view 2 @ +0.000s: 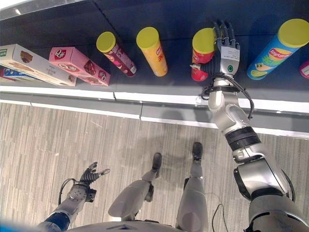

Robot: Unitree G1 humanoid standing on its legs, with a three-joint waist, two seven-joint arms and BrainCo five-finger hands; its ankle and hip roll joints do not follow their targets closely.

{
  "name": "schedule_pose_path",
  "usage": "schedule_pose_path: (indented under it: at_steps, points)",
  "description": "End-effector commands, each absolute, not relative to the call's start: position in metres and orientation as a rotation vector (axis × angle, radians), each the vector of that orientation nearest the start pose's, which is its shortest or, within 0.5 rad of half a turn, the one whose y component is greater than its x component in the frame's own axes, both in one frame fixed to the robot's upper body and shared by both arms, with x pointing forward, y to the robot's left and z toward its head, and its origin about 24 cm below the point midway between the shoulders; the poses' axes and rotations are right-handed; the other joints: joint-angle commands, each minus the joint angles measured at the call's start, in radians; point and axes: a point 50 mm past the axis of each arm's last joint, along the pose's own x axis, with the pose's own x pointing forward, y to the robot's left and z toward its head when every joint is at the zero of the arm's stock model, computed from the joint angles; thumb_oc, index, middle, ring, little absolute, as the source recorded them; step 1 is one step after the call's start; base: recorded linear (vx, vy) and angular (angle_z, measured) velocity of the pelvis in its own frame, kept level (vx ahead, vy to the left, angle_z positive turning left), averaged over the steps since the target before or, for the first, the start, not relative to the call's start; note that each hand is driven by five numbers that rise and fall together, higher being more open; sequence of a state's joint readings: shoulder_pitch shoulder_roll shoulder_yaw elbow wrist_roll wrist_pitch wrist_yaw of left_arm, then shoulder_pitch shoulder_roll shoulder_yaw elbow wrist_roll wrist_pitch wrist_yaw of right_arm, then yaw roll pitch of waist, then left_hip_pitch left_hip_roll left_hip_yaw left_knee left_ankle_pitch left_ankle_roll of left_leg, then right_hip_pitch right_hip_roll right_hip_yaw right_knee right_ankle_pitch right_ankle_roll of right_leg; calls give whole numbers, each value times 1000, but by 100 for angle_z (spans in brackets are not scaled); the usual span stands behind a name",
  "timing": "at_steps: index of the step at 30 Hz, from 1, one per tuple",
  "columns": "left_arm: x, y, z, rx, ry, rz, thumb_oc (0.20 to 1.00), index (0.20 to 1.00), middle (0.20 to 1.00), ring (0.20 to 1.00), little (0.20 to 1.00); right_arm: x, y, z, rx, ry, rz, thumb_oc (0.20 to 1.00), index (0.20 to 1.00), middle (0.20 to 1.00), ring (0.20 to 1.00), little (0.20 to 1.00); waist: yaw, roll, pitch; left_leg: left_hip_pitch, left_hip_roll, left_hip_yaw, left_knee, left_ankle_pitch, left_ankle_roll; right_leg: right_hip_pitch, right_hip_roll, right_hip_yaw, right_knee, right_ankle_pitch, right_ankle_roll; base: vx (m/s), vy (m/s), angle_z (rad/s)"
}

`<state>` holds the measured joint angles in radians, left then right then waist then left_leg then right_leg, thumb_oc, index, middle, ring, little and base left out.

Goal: Put the goods on the table back onto the shelves and tidy them up.

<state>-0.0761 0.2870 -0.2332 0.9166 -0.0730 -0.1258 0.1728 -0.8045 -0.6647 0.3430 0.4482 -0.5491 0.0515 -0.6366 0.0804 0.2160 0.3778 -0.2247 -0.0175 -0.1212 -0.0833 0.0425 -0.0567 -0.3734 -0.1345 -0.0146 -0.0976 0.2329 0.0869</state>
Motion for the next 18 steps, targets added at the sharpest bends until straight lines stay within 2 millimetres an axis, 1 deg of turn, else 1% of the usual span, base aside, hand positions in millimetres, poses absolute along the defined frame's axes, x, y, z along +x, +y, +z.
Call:
schedule_pose_path:
  at_steps: [1, 7, 12, 18]
  points:
    - [187, 228, -113, 449, 728, 65, 1000, 1000, 1000, 1000, 1000, 361, -213, 230, -1227, -720, -546, 1000, 1000, 1000, 1000, 1000, 18, 9, -16, -57, 38, 67, -4, 26, -47, 28, -70, 38, 123, -211, 86, 0, 0, 0]
    - [188, 227, -112, 451, 726, 59, 1000, 1000, 1000, 1000, 1000, 358, -216, 228, -1236, -713, -548, 1000, 1000, 1000, 1000, 1000, 11, 9, -19, -51, 36, 73, -4, 21, -46, 29, -72, 45, 125, -211, 87, -1, -2, -1]
    - [187, 226, -113, 458, 734, 51, 1000, 1000, 1000, 1000, 1000, 355, -216, 229, -1216, -730, -545, 1000, 1000, 1000, 1000, 1000, 3, 12, -24, -43, 36, 83, -4, 17, -46, 32, -71, 51, 125, -211, 89, -2, -1, -2]
    - [185, 228, -114, 474, 751, 45, 1000, 1000, 1000, 1000, 1000, 345, -213, 226, -1205, -774, -531, 1000, 1000, 1000, 1000, 1000, -19, 12, -41, -22, 42, 101, -4, 8, -46, 47, -66, 61, 115, -211, 90, -7, -16, -8]
